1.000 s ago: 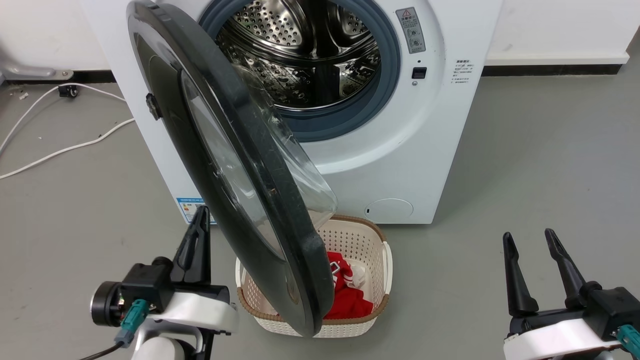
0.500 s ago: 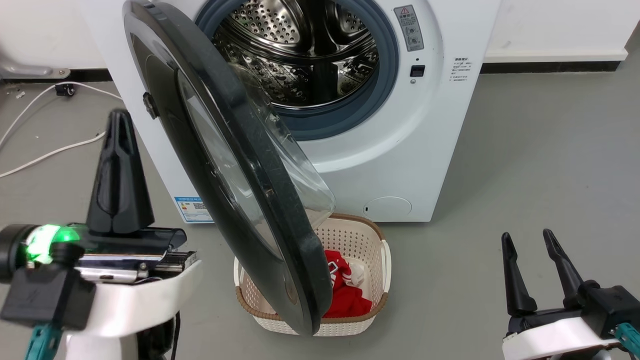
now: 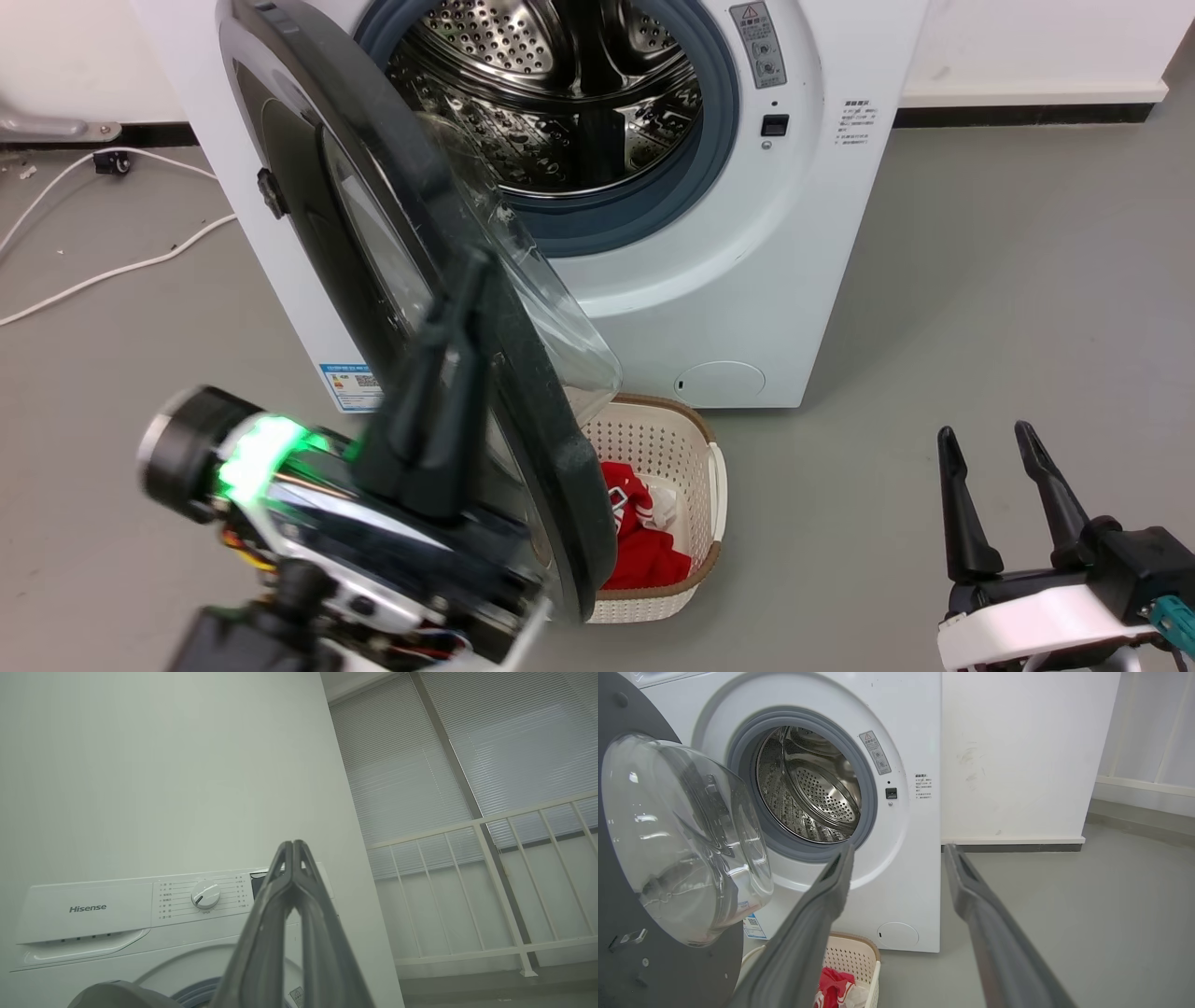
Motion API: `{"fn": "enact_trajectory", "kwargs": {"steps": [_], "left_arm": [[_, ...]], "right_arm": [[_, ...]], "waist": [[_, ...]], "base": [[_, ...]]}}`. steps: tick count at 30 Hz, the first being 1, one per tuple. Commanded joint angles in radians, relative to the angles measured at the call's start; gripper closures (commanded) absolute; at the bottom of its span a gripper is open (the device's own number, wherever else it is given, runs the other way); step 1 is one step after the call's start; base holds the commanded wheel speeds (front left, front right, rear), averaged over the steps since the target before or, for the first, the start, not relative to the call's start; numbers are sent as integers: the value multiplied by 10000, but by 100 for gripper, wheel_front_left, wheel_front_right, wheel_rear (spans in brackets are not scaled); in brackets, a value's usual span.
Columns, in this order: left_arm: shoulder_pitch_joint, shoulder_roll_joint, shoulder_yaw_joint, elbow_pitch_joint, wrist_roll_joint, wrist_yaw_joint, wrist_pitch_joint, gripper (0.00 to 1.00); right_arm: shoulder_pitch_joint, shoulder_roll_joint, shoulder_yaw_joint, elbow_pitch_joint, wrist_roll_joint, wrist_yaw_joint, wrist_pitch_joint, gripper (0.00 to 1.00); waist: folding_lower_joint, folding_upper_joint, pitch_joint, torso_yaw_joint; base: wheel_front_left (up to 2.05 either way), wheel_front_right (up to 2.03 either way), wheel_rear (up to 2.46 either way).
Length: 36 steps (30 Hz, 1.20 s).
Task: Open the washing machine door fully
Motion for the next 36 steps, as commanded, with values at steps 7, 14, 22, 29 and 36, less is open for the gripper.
{"fn": "enact_trajectory", "kwargs": {"steps": [7, 14, 22, 29, 36], "left_arm": [[1327, 739, -1895, 1599, -617, -72, -22, 100], [2253, 1205, -2939, 3633, -909, -63, 78, 100], [1968, 1060, -3098, 5063, -1088, -9, 211, 100], [1186, 574, -2771, 5849, -1077, 293, 42, 100], [539, 178, -2518, 6367, -1214, 478, -27, 100]], "right_arm": [[-104, 25, -105, 130, 118, -4, -69, 0], [-44, 25, -161, 242, 234, -4, -73, 0], [-47, 25, -70, 336, 338, -4, -64, 0], [-68, 24, 18, 384, 519, -4, -42, 0], [-62, 24, 89, 488, 700, -3, -93, 0]], "waist": [[0, 0, 94, 76], [0, 0, 104, 98], [0, 0, 80, 56], [0, 0, 111, -42], [0, 0, 170, -54]], "base": [[0, 0, 0], [0, 0, 0], [0, 0, 0], [0, 0, 0], [0, 0, 0]]}}
